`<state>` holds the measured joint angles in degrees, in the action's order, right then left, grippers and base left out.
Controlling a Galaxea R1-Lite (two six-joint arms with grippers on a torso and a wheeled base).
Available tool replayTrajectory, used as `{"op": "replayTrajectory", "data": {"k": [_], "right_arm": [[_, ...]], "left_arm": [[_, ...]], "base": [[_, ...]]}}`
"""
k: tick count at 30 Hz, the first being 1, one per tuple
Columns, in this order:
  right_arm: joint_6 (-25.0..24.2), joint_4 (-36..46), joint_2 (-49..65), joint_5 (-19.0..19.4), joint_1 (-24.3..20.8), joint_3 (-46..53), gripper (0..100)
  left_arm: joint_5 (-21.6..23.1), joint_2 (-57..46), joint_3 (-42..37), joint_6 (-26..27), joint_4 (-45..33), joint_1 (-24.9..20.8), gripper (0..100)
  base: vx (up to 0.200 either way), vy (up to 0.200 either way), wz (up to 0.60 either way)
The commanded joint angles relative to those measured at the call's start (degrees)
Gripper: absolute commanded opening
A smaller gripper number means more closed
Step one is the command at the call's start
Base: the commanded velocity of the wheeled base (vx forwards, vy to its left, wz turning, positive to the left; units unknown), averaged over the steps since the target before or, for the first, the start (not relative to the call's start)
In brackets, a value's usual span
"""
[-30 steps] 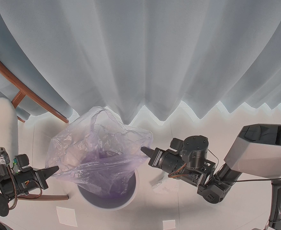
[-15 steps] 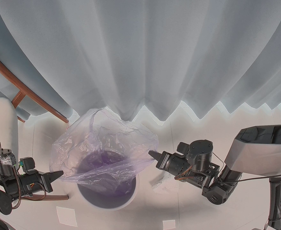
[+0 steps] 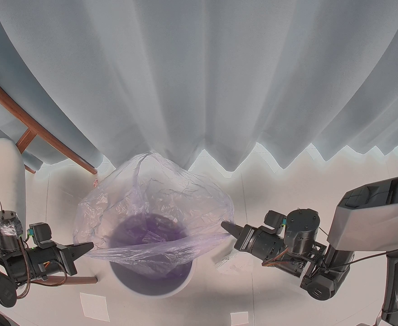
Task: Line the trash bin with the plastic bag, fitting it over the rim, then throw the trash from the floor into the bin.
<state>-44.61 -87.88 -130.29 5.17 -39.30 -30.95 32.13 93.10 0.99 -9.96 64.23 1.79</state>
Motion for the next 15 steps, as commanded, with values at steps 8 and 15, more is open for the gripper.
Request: {"op": "replayTrajectory", "data": {"k": [8, 15], "right_arm": [[-0.7, -0.7, -1.5, 0.3, -0.8, 3.2, 0], [-0.1, -2.1, -3.0, 0.2, -1.5, 2.5, 0]], "left_arm": [[-0.7, -4.7, -0.9, -0.2, -4.3, -2.2, 0], [-3.8, -4.9, -0.8, 0.0, -6.4, -1.6, 0]], "base": [[0.000, 0.000, 0.00], [0.000, 0.000, 0.00]]}}
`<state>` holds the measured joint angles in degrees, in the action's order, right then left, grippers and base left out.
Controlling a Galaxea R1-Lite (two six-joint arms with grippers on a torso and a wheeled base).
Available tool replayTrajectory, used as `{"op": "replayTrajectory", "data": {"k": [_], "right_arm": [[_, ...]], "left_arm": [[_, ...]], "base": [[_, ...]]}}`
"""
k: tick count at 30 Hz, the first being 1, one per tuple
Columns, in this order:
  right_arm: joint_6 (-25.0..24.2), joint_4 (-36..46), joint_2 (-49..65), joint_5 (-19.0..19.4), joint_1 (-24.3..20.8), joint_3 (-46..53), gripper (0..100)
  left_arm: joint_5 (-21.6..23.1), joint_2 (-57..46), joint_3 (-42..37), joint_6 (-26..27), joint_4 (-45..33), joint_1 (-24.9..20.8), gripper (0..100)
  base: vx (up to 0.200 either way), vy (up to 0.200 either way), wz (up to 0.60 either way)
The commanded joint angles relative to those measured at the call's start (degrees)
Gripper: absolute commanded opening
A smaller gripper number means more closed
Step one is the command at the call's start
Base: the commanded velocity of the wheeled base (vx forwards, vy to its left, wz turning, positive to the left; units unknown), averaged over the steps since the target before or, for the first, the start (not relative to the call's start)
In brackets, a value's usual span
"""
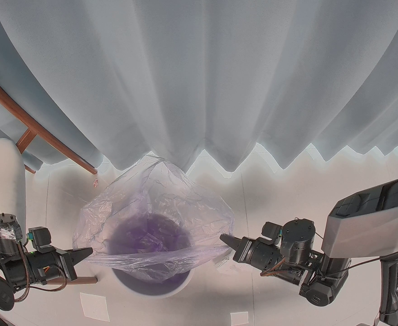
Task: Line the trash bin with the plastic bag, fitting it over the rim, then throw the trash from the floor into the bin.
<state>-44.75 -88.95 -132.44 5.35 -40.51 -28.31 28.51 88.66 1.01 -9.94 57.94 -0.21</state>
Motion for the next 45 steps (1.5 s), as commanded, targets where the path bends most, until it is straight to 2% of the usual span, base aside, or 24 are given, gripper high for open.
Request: {"op": "replayTrajectory", "data": {"k": [1, 8, 12, 32, 45], "right_arm": [[0.1, -1.0, -1.0, 0.0, -0.3, -0.3, 0], [-0.2, -1.0, -0.9, -0.1, -0.4, -2.4, 0], [-0.6, -1.0, -1.4, -0.4, -2.8, -1.0, 0], [-0.7, -1.0, -1.9, -0.4, -2.9, -0.4, 0], [-0.7, -1.0, -2.2, -0.4, -3.0, 0.6, 0]], "left_arm": [[-0.4, -0.3, -0.8, -0.1, -0.1, 0.7, 0], [-2.6, 1.8, -0.9, 1.1, 0.8, 1.3, 0], [-2.7, -0.1, -0.9, 3.3, -1.2, 0.9, 0], [-2.6, -2.1, -1.0, 3.5, -3.4, 0.1, 0], [-2.7, -5.3, -0.9, 3.5, -9.0, -0.4, 0]], "base": [[0.000, 0.000, 0.00], [0.000, 0.000, 0.00], [0.000, 0.000, 0.00], [0.000, 0.000, 0.00], [0.000, 0.000, 0.00]]}}
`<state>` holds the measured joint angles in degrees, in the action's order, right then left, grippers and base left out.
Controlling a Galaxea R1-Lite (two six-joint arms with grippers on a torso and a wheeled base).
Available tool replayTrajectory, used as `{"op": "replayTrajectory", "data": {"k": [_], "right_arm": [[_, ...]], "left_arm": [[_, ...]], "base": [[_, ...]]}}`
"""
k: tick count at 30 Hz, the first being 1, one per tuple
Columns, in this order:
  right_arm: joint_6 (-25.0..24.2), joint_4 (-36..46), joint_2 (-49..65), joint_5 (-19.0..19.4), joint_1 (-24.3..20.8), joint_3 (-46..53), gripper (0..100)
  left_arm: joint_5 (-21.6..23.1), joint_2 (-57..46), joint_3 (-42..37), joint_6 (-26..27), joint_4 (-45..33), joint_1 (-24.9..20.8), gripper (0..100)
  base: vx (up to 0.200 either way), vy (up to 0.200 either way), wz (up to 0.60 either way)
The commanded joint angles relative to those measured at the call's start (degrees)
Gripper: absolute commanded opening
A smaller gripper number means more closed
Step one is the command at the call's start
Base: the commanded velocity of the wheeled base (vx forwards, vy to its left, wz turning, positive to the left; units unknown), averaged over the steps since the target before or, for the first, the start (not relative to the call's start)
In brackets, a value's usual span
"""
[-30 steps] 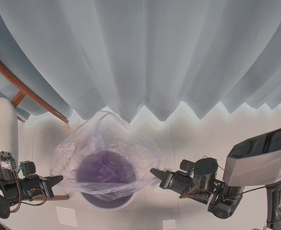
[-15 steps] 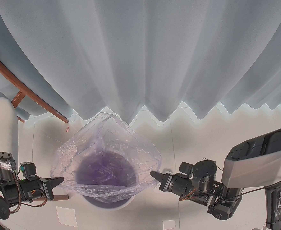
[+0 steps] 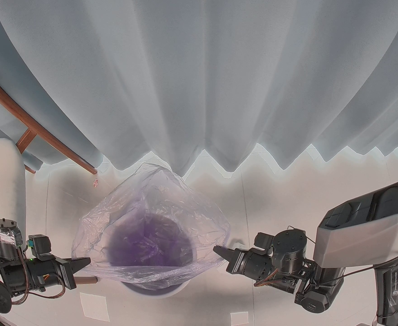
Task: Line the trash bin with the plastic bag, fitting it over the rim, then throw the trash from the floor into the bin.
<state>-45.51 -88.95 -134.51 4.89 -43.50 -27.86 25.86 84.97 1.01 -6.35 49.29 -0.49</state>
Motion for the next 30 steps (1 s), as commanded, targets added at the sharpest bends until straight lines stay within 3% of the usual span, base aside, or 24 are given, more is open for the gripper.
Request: {"op": "replayTrajectory", "data": {"k": [1, 5, 6, 8, 9, 17, 24, 30], "right_arm": [[0.1, -1.0, 0.0, 0.0, 0.0, 0.2, 0], [0.1, -1.0, 0.0, 0.0, 0.0, 0.2, 0], [0.1, -1.0, 0.0, -0.1, 0.0, 0.0, 0], [0.1, -1.0, -0.1, -0.2, 0.0, 0.1, 0], [0.1, -1.0, -0.2, -0.5, 0.0, -0.1, 100], [-4.5, -1.0, 6.0, -1.7, -0.1, 0.8, 100], [-4.1, -1.0, 7.3, -1.7, -0.1, 2.5, 100], [-4.2, -1.0, 7.6, -1.9, -0.1, 2.7, 100]], "left_arm": [[0.0, -1.6, -0.9, -0.1, -0.3, 0.0, 0], [-0.1, -1.6, -0.9, -0.1, -0.5, -0.1, 0], [-0.1, -1.6, -0.9, -0.1, -1.0, -0.1, 100], [0.0, -2.1, -0.9, 0.0, -1.7, -0.1, 100], [0.1, -2.4, -0.9, -0.1, -1.8, -0.2, 100], [0.7, -5.1, -0.9, -0.3, -2.5, -0.7, 100], [0.7, -4.6, -0.5, -0.8, -2.3, 0.0, 100], [1.7, -2.8, -0.7, -1.3, -2.0, -0.1, 100]], "base": [[0.000, 0.000, 0.00], [0.000, 0.000, 0.00], [0.000, 0.000, 0.00], [0.000, 0.000, 0.00], [0.000, 0.000, 0.00], [0.000, 0.000, 0.00], [0.000, 0.000, 0.00], [-0.200, 0.000, 0.00]]}}
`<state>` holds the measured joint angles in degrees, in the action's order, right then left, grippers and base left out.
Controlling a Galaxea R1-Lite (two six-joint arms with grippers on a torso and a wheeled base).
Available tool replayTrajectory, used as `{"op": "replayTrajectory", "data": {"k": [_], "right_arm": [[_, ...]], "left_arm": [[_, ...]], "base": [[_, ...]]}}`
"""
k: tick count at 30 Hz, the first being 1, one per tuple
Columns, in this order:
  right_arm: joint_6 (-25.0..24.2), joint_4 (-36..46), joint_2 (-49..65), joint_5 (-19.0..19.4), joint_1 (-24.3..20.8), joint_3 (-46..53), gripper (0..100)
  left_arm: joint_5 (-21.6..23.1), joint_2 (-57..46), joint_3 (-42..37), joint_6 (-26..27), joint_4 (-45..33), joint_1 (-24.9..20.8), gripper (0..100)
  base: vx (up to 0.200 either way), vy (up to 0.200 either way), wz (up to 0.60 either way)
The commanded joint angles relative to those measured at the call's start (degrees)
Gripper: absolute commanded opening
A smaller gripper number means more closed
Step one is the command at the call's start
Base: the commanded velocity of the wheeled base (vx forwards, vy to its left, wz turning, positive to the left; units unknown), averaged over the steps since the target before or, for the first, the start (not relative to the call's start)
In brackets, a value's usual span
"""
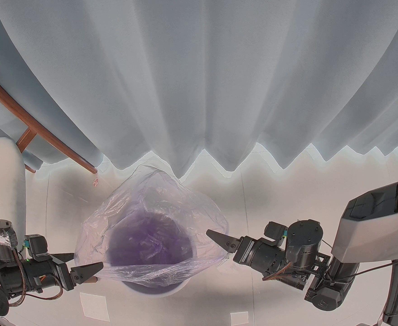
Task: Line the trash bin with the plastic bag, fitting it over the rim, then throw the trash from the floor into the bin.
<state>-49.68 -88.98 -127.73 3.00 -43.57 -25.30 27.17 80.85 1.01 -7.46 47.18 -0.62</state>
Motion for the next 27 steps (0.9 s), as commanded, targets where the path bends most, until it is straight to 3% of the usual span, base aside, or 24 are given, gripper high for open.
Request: {"op": "replayTrajectory", "data": {"k": [1, 12, 18, 21, 22, 27], "right_arm": [[0.0, -1.0, 0.9, 0.0, 0.0, 0.2, 100], [0.7, -1.0, 4.0, 0.0, 0.0, 1.2, 100], [1.0, -1.0, 8.5, 0.3, 0.7, 1.5, 100], [1.0, -1.0, 10.6, 0.3, 1.5, 1.5, 100], [0.6, -1.0, 12.5, 0.4, 2.1, 1.7, 100], [0.8, -1.0, 13.7, 1.6, 3.2, 2.6, 100]], "left_arm": [[0.2, 1.3, -0.7, -0.2, 0.1, 0.0, 100], [0.0, -0.3, -0.7, -0.2, 0.1, 0.1, 100], [0.0, -2.6, 1.2, -1.1, -0.8, -1.5, 100], [0.0, -2.4, 2.9, -6.3, -0.8, -3.2, 100], [0.0, -2.1, 5.2, -14.4, -0.8, -4.8, 100], [0.3, -0.6, 10.3, -36.7, -0.8, -11.9, 100]], "base": [[-0.200, 0.000, 0.00], [-0.200, 0.000, 0.00], [0.000, 0.000, 0.00], [0.000, 0.000, 0.00], [0.000, 0.000, 0.00], [0.000, 0.000, 0.00]]}}
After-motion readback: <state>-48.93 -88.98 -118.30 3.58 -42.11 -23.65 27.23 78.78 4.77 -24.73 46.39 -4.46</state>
